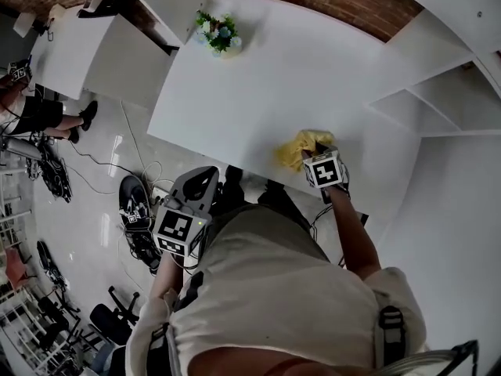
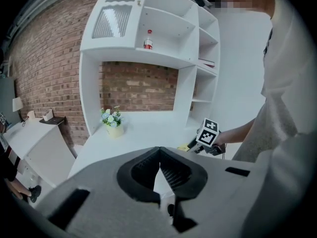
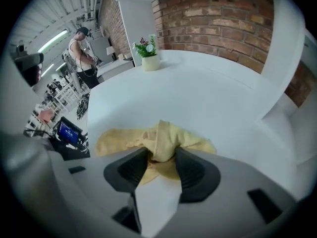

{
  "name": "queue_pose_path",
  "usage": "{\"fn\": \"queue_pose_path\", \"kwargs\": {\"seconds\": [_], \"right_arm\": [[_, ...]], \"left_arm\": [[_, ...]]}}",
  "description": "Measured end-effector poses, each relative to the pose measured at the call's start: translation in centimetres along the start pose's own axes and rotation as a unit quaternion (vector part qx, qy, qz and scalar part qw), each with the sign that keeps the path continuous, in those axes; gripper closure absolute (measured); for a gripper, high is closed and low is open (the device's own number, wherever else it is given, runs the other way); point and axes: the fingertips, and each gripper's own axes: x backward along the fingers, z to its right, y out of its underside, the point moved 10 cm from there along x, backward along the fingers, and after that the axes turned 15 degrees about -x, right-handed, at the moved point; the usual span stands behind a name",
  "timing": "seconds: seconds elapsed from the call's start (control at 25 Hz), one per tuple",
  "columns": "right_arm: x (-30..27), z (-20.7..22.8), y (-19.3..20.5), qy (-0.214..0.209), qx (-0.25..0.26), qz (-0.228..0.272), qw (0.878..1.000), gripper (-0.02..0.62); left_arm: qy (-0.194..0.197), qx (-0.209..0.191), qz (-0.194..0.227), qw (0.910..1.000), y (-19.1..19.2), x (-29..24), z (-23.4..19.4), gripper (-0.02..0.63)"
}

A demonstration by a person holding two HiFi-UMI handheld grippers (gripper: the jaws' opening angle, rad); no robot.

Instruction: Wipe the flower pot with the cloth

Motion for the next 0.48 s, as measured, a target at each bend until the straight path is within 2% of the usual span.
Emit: {"fn": "queue_pose_path", "kwargs": {"seconds": [0.08, 0.16, 0.32, 0.48], "right_arm": [[0.1, -0.4, -0.1, 0.018, 0.034, -0.004, 0.999, 0.411], [0.1, -0.7, 0.1, 0.037, 0.050, -0.011, 0.998, 0.444], [-0.1, -0.8, -0.3, 0.056, 0.026, -0.025, 0.998, 0.507], [0.2, -1.0, -0.7, 0.089, 0.001, -0.046, 0.995, 0.523]], "left_arm": [[0.012, -0.010, -0.003, 0.9999, 0.4, -0.4, -0.9, 0.586], [0.023, -0.026, -0.004, 0.9994, 1.1, -0.8, -2.3, 0.586], [0.028, -0.068, -0.015, 0.9972, 3.4, -1.4, -6.8, 0.586], [0.037, -0.115, -0.030, 0.9923, 5.9, -3.6, -12.4, 0.586]]}}
